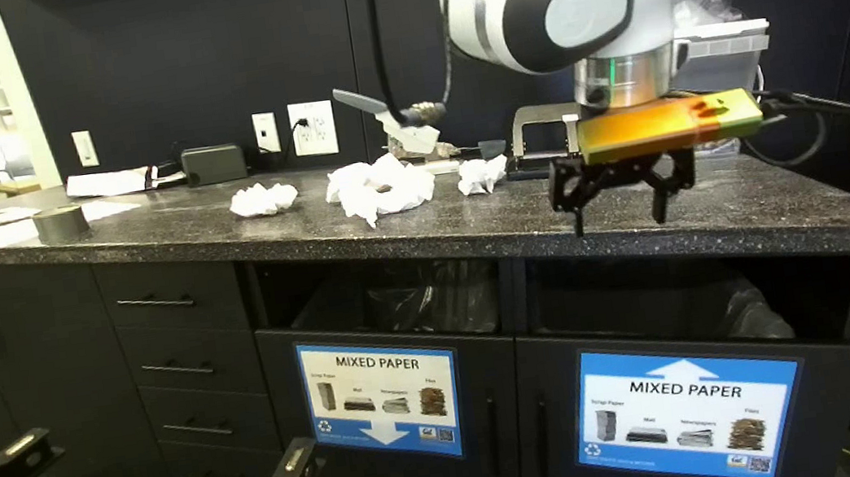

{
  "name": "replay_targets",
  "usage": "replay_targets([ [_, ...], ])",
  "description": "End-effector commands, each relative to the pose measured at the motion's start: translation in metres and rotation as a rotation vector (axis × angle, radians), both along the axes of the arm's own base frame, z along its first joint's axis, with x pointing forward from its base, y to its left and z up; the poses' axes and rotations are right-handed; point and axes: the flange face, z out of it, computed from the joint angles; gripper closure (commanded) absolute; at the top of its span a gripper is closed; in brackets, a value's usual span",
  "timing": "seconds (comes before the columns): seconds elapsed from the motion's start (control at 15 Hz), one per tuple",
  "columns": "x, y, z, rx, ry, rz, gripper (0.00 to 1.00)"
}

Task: Put the papers in the first bin

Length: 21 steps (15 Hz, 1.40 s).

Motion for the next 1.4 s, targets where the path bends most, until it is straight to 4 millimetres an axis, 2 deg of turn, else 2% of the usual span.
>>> replay_targets([
  [0.0, 0.027, 0.060, 0.053, -0.015, 0.031, 0.046, 0.00],
  [0.27, 0.084, 0.146, 0.108, 0.005, 0.049, 0.168, 0.00],
  [0.47, 0.133, 0.206, 0.145, 0.091, -0.003, 0.148, 0.00],
  [0.67, 0.178, 0.237, 0.165, 0.120, -0.068, 0.121, 0.00],
  [0.87, 0.213, 0.242, 0.169, 0.134, -0.149, 0.024, 0.00],
  [1.13, 0.247, 0.230, 0.147, 0.128, -0.176, -0.127, 0.00],
  [1.33, 0.268, 0.213, 0.125, 0.095, -0.177, -0.184, 0.00],
])
